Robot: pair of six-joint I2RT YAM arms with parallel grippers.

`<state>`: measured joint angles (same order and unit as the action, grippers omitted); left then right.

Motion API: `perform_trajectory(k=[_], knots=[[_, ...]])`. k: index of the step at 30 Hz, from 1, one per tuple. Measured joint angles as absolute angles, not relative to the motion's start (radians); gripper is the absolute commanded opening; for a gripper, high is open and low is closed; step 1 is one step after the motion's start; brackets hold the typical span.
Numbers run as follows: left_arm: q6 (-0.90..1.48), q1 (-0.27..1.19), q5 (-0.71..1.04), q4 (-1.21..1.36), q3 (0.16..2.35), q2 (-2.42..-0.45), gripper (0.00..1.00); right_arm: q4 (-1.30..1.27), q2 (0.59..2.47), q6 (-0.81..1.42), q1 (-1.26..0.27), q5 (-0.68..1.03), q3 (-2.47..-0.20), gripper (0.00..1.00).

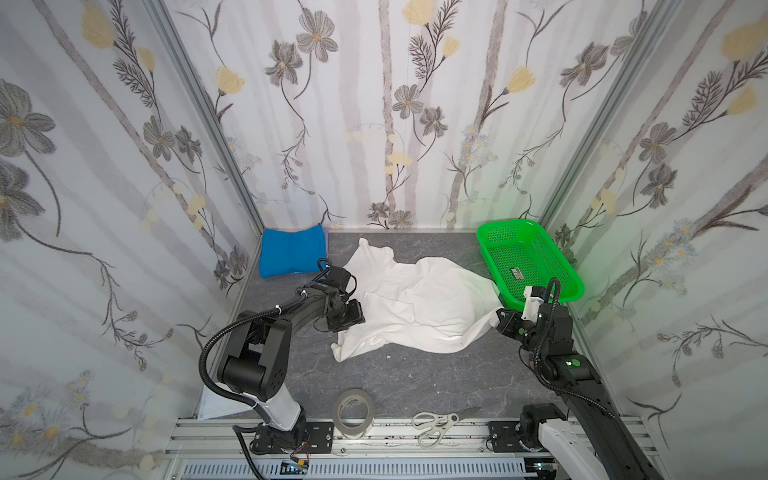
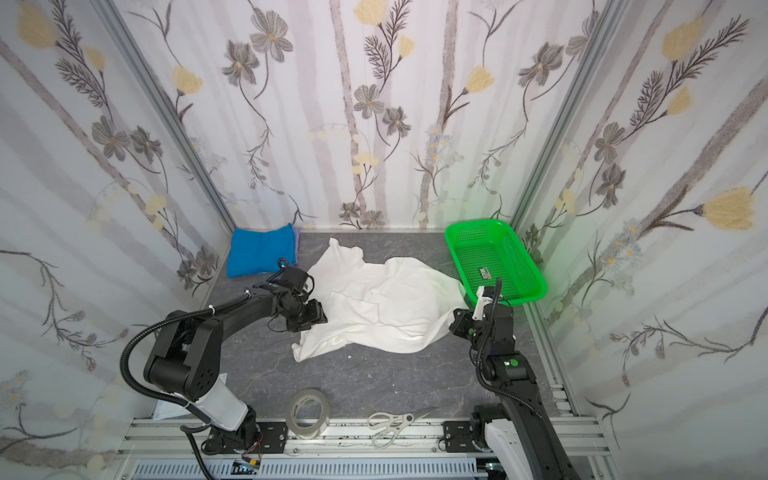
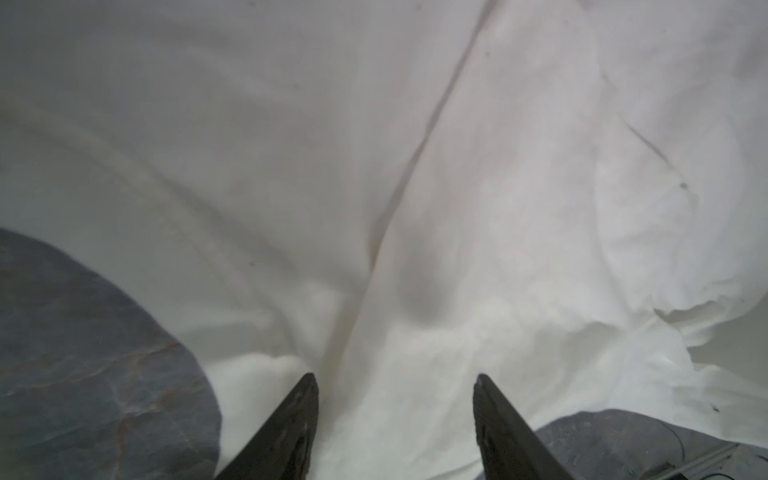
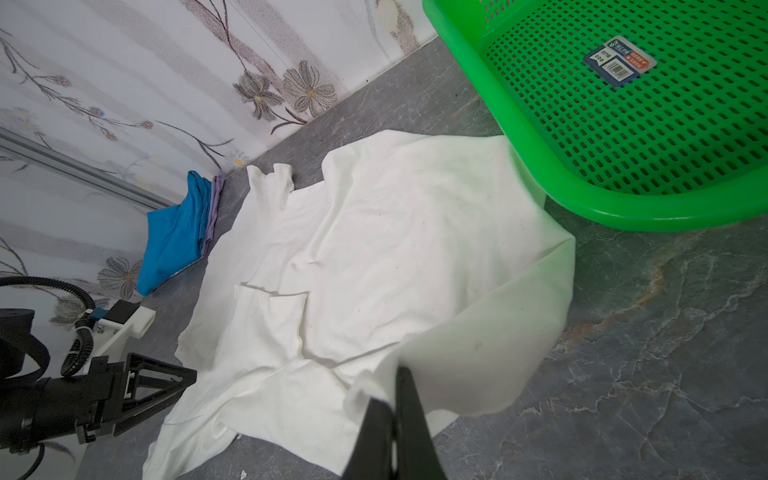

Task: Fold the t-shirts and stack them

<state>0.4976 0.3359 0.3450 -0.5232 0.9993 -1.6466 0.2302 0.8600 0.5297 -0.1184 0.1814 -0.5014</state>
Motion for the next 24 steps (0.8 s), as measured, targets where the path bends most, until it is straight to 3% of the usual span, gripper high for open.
perform_trajectory(k=[2,5,10,18,24], knots=[[0.497,0.353,0.39,-0.511,1.005,-1.633,0.41,0.23,0.865,0.53,-0.118,0.181,-0.501,0.0],[0.495,0.366,0.452,-0.504,1.017,-1.636,0.0,0.231,0.873,0.53,-0.118,0.181,-0.506,0.0],[0.479,0.371,0.478,-0.51,1.029,-1.592,0.0,0.23,0.864,0.529,-0.119,0.182,-0.506,0.0],[0.454,0.374,0.426,-0.512,1.045,-1.328,0.0,0.202,0.852,0.49,-0.119,0.217,-0.52,0.0],[0.479,0.418,0.369,-0.544,0.856,-1.074,0.0,0.2,0.826,0.467,-0.118,0.22,-0.518,0.0]])
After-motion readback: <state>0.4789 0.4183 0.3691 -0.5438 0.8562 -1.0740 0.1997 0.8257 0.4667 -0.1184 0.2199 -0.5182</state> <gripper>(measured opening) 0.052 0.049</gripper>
